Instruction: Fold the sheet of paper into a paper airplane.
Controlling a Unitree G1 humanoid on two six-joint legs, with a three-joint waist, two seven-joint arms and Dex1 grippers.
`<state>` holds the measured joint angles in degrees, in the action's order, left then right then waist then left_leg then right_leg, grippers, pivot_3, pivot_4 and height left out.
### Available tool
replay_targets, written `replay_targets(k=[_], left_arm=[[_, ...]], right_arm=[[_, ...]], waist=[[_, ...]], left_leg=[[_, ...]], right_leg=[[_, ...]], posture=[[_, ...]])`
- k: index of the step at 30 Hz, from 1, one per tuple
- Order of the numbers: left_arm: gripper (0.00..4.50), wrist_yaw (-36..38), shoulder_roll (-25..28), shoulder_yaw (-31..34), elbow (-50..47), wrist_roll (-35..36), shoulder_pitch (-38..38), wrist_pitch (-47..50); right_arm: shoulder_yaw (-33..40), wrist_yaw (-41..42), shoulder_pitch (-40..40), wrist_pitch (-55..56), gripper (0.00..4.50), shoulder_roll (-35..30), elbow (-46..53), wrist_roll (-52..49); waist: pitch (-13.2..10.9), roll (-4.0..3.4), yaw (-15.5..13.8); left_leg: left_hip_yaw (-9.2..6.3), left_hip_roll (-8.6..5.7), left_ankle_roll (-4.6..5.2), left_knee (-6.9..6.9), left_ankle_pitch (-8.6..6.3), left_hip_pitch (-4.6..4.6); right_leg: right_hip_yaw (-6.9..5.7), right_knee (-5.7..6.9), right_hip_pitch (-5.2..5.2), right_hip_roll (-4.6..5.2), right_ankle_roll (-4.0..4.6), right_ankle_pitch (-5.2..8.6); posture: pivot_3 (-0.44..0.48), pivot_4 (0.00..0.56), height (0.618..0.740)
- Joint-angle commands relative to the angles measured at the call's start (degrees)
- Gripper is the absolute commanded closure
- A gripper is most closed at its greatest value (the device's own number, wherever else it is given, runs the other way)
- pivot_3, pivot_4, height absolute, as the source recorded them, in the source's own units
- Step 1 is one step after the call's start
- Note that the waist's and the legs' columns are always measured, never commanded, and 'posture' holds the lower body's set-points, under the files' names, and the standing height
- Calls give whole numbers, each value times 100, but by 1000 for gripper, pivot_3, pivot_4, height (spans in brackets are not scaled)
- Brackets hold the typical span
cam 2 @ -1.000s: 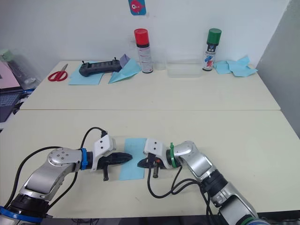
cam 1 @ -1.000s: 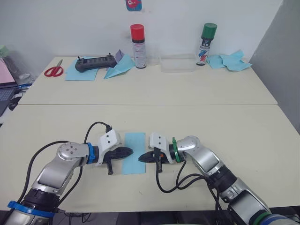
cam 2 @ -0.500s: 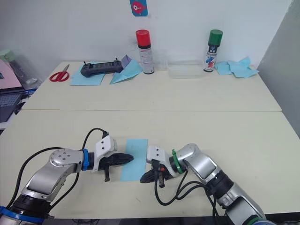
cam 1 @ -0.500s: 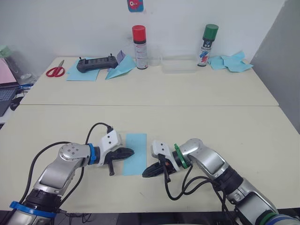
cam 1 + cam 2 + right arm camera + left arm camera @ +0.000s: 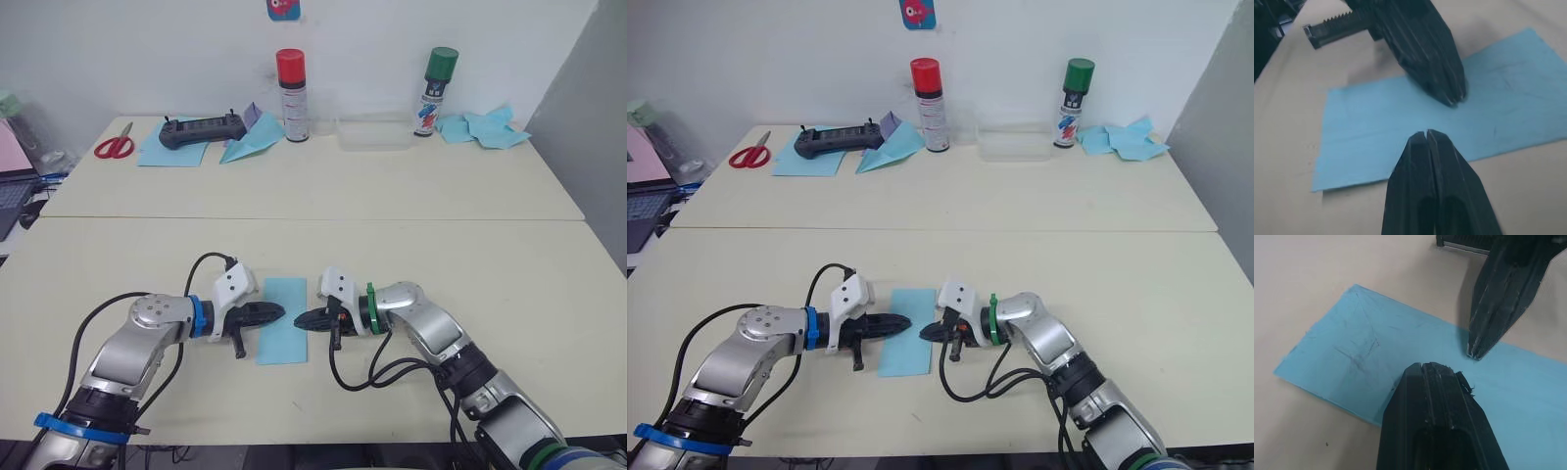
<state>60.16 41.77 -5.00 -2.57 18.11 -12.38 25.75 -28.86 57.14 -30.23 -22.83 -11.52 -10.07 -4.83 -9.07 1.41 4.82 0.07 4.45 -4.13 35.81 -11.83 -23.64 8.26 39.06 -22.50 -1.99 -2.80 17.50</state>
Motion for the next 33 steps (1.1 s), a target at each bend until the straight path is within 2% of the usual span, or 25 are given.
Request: replay_targets(k=[1,5,14,17,33], left_arm=[[4500,59,333,694,166,318,-138,239],[4500,248,574,865,221,361,34,163],[4500,218,491,794,-313,436,328,376],[4500,164,540,759,-344,303,482,287],[4500,179,695,968,-593,520,770,438]], right_arm=[[-99,-318,82,-4,4472,-71,-348,355],[-26,-389,43,64,4472,-8,-465,308],[-10,-404,-14,139,4472,71,-585,301],[-13,-397,-12,153,4472,79,-599,305],[-50,-432,20,146,4472,157,-621,316]], waist=[[-3,5,14],[-6,4,36],[-6,7,39],[-6,7,51],[-6,8,54]], left_leg=[[-1,3,0,0,0,-1],[0,10,0,-8,0,-1],[2,12,-1,-3,1,0],[3,12,-1,-4,1,1],[7,15,-1,-5,1,0]], right_leg=[[0,2,-4,-4,1,-1],[1,3,-13,-10,4,-1],[3,5,-40,-8,36,6],[4,6,-42,-9,37,5],[6,7,-53,-10,42,3]], posture=[[0,150,740],[0,150,740],[0,150,740],[0,150,740],[0,150,740]])
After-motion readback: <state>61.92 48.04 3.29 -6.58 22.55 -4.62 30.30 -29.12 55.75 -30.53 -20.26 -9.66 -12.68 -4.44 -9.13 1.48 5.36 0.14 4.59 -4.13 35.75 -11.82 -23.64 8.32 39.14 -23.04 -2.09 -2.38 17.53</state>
